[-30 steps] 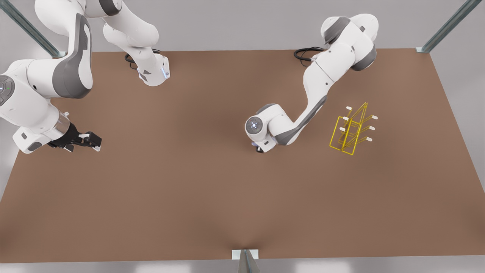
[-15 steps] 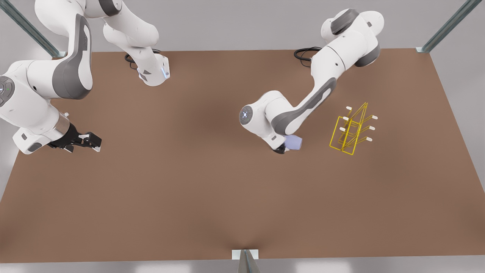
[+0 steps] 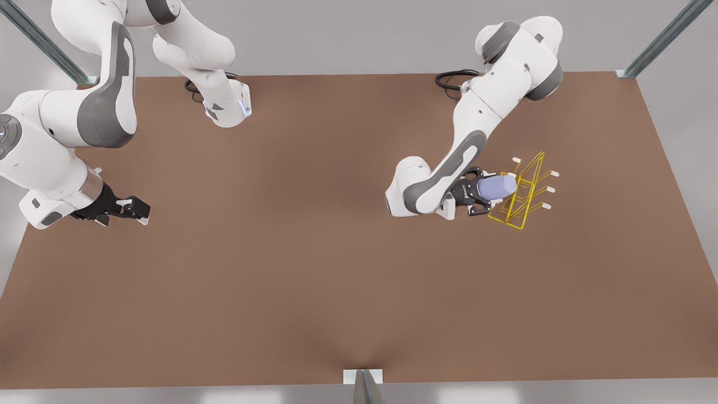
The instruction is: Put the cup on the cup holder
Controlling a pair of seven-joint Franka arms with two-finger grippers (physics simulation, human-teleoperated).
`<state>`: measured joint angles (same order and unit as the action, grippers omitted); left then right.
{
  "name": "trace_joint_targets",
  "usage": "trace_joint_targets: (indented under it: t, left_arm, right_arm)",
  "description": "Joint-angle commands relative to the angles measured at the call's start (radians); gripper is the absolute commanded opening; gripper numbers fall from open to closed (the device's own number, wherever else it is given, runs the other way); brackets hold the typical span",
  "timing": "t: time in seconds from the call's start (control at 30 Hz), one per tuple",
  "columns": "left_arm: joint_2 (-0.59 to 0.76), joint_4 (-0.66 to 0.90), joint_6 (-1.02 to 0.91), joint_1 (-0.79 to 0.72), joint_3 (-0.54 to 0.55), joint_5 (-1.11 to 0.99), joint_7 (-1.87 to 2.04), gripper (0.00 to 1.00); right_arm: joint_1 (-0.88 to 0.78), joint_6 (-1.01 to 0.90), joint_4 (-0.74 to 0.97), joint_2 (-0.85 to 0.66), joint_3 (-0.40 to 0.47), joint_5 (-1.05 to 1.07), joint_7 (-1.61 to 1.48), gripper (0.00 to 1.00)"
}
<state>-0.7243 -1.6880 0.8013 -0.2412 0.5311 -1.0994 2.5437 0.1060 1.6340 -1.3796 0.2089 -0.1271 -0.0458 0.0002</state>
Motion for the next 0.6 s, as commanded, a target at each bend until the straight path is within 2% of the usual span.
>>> trace_joint_targets:
  t: [0.0,0.3,0.57]
  left_arm:
    - [0.003,-0.033,-0.062,0.019,0.000,-0.002,0.273,0.84]
    - [-0.006,-0.159,0.021,0.106,-0.002,-0.048,0.354,0.84]
    - [-0.020,-0.188,0.058,0.123,-0.003,-0.048,0.383,0.84]
  right_arm:
    - [-0.002,0.000,0.001,-0.002,0.000,0.001,-0.002,1.00]
    - [0.000,0.000,0.001,0.006,0.000,0.000,-0.002,1.00]
    - [0.000,0.000,0.001,0.007,0.000,0.000,-0.002,1.00]
